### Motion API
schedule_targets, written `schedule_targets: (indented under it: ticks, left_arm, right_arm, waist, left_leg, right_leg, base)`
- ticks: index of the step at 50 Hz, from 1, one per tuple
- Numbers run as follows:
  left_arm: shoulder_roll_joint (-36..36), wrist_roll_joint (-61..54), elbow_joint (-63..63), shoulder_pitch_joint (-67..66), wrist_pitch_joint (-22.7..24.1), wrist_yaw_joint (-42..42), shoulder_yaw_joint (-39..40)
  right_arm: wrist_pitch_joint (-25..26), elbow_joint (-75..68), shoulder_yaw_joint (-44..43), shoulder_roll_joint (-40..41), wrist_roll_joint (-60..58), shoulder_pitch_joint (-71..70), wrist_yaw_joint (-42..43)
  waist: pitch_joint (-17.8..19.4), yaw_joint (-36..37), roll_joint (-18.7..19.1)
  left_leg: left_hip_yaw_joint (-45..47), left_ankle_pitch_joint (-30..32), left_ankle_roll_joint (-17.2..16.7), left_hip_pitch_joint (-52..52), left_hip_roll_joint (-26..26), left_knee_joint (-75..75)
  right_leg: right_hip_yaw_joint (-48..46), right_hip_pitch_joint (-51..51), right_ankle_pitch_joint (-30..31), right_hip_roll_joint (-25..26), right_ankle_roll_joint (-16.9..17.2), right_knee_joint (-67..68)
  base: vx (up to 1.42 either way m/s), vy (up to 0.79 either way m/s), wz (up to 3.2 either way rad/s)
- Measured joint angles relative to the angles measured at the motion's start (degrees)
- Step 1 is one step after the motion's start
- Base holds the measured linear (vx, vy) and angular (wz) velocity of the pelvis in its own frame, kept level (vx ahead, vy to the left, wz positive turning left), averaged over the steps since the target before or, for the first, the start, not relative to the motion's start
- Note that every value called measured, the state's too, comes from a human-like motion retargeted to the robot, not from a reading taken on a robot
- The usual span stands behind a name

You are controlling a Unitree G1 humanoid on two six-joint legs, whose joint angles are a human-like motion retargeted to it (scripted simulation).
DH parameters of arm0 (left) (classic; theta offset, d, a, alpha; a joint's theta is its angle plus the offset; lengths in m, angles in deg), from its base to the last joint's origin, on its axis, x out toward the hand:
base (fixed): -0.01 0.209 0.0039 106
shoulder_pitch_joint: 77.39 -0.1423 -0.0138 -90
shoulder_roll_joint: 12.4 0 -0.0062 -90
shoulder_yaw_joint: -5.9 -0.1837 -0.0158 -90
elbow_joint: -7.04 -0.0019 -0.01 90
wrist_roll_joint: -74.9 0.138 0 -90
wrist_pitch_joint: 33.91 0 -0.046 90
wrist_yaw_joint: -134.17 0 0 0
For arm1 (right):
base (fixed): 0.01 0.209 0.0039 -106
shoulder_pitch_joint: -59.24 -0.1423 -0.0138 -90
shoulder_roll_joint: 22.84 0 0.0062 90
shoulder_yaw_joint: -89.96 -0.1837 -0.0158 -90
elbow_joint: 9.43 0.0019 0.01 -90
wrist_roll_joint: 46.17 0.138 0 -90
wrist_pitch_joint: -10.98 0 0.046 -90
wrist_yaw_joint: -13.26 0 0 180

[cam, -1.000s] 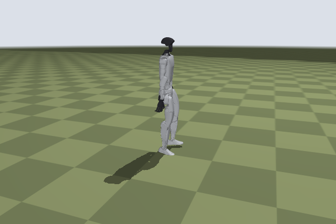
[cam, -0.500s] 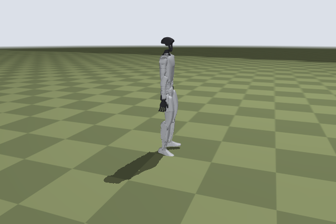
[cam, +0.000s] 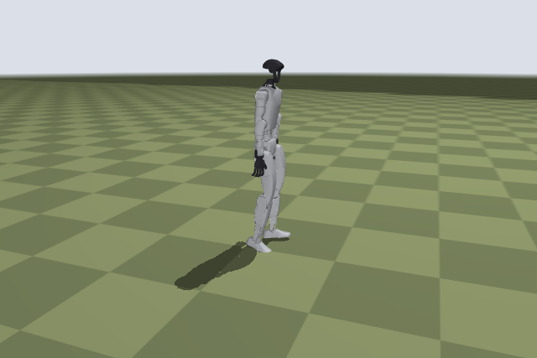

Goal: Upper body actions

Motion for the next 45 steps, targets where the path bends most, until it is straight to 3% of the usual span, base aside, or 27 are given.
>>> schedule_targets:
  ticks: [4, 12, 17, 25, 30, 45]
  left_arm:
    - [-0.9, 0.6, -0.6, -0.3, -1.3, -0.4, 0.6]
    - [0.3, -2.3, 0.7, -2.7, -1.5, -0.6, 5.3]
    - [1.0, -5.2, -0.1, -4.1, -2.6, -2.4, 5.6]
    - [1.1, 2.3, 3.0, -5.9, -2.4, -1.2, 2.5]
    - [1.0, 3.7, 3.6, -5.2, -2.4, -0.6, 1.3]
    - [1.9, 1.4, 2.9, -2.6, -2.1, -1.5, 0.3]
  right_arm:
    - [1.2, -2.8, -0.3, -0.1, -0.6, 2.2, 2.8]
    - [6.1, -7.7, 0.6, -0.5, -6.9, 2.8, 1.8]
    - [4.2, -4.5, 0.4, -0.4, -6.5, 1.6, 1.7]
    - [-0.1, -1.4, -1.3, 0.8, 2.6, 0.5, -1.7]
    - [0.2, -1.6, -1.1, 0.9, 3.7, 0.1, -3.8]
    - [2.4, -4.5, -0.6, -0.7, -0.9, 1.7, 1.7]
  waist:
    - [-1.0, -4.4, -1.2]
    - [-5.9, -0.4, -3.5]
    - [-6.5, -3.2, -2.3]
    - [-7.5, -3.8, -1.9]
    - [-7.3, -4.0, -2.1]
    - [-4.7, -3.0, -1.4]
  left_leg:
    - [-6.4, 0.5, 0.4, 0.0, -2.1, 0.4]
    - [-6.2, -0.3, -0.2, -0.5, -4.5, 0.2]
    - [-5.9, 0.0, -0.5, -0.4, -3.2, 0.2]
    - [-5.0, -0.2, -1.3, -0.1, -2.6, 0.5]
    - [-5.3, 0.0, -1.6, -0.3, -2.7, 0.9]
    - [-6.7, 0.2, 0.0, -0.3, -3.9, 0.7]
  right_leg:
    - [-6.6, 4.3, -0.3, -1.6, -1.1, -6.2]
    - [-10.2, 5.3, 0.4, -2.5, -3.4, -12.7]
    - [-8.9, 5.2, -0.1, -1.2, -3.9, -12.1]
    - [-7.9, 5.3, 0.2, -0.3, -4.7, -13.2]
    - [-8.3, 5.7, 0.1, -0.3, -4.9, -13.5]
    - [-9.2, 5.8, -0.8, -1.7, -3.4, -11.3]
  base:
    - [0.10, -0.02, 1.26]
    - [0.06, -0.04, -0.10]
    - [-0.01, -0.04, 0.06]
    - [0.00, -0.02, -0.04]
    - [-0.01, 0.00, 0.10]
    - [0.01, 0.06, 0.07]
